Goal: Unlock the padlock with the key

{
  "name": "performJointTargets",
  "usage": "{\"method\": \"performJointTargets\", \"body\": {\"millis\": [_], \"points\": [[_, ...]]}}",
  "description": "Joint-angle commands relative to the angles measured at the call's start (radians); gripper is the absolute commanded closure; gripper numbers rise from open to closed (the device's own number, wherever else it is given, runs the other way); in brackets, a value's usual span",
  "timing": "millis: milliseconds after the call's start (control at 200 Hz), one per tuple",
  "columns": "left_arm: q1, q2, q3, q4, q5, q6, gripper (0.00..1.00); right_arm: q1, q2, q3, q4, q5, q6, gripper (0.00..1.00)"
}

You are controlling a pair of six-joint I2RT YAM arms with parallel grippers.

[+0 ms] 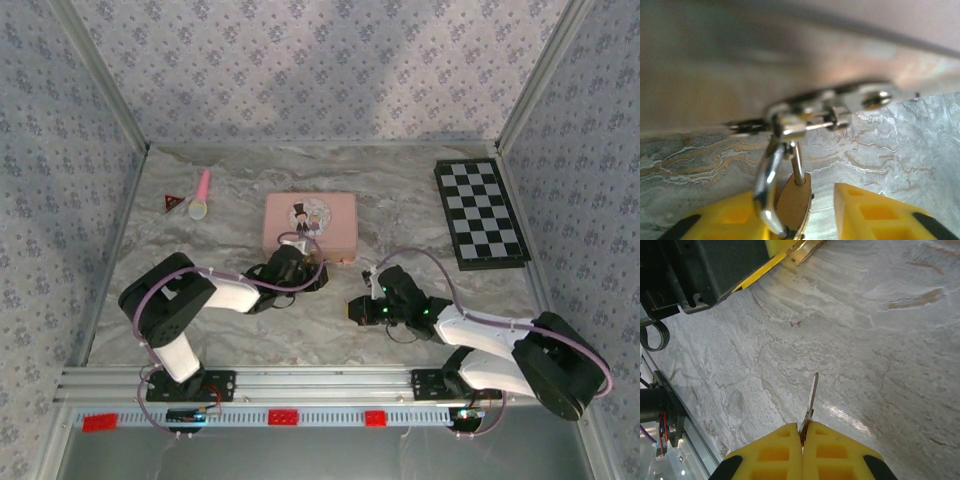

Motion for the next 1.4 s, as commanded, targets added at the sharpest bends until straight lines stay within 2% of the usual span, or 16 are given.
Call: {"method": "performJointTargets", "body": {"millis": [0, 170, 535, 720, 999, 1179, 1304, 1394], "points": [[-0.002, -0.002, -0.018, 0.025, -0.024, -0.023, 0.71, 0.007, 0.017, 0.03, 0.042, -0.002, 0.018, 1.0], [0.004, 0.027, -0.022, 0.074, -0.006, -0.028, 0.77, -0.005, 0.058, -0.014, 0.189, -0.069, 0.026, 1.0], [0.006, -0.037, -0.063, 0.076, -0.031, 0.003, 0.88, -0.046, 0.081, -0.005, 0.143, -0.058, 0.004, 1.0], [0.007, -0.087, -0.062, 0.046, -0.025, 0.002, 0.94, -0.053, 0.126, -0.02, 0.256, -0.107, -0.019, 1.0], [0.011, -0.128, -0.068, 0.013, -0.028, -0.001, 0.96, -0.074, 0.249, -0.037, 0.467, -0.177, 0.042, 1.0], [0.016, -0.148, -0.044, 0.007, 0.045, -0.026, 0.97, -0.098, 0.364, -0.045, 0.609, -0.235, 0.089, 1.0], [0.032, -0.141, -0.008, -0.006, 0.147, -0.049, 0.98, -0.159, 0.456, -0.083, 0.834, -0.314, 0.184, 1.0], [0.037, -0.135, 0.004, 0.0, 0.192, -0.067, 0.99, -0.18, 0.523, -0.077, 0.909, -0.359, 0.216, 1.0]]}}
